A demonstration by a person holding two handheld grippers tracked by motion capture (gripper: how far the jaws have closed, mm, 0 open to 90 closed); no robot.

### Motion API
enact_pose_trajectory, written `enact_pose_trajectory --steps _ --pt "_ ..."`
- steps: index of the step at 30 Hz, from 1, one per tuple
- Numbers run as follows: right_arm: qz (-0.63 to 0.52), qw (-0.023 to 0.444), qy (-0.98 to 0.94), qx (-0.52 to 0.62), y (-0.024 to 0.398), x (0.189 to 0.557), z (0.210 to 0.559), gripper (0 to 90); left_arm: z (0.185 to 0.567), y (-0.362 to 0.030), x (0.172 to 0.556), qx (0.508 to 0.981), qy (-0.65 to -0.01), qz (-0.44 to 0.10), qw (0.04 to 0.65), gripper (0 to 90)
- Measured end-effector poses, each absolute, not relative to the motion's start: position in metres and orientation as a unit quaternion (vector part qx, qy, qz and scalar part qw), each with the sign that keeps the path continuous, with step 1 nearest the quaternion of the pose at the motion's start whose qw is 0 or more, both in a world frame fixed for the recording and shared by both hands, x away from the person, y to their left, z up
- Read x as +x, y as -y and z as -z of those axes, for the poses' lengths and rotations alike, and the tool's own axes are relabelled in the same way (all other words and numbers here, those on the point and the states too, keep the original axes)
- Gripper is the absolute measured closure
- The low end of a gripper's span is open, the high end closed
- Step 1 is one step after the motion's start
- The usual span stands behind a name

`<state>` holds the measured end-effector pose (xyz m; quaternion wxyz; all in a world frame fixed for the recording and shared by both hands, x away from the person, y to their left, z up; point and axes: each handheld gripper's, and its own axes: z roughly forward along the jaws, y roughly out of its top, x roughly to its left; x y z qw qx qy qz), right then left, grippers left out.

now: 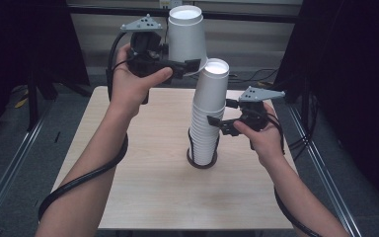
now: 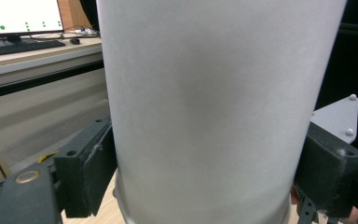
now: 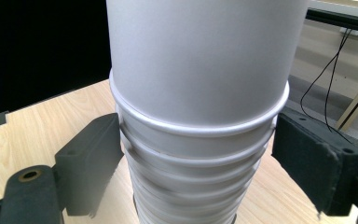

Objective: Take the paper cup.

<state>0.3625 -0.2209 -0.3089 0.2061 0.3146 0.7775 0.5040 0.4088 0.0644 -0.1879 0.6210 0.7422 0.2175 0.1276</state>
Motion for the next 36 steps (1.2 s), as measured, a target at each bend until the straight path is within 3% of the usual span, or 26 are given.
enact_pose_trajectory --steps 36 --pt "-0.507 0.193 -0.783 0.306 0.234 0.349 0.321 15.5 0.25 -0.137 0.391 0.749 -0.258 -0.15 0.591 16.2"
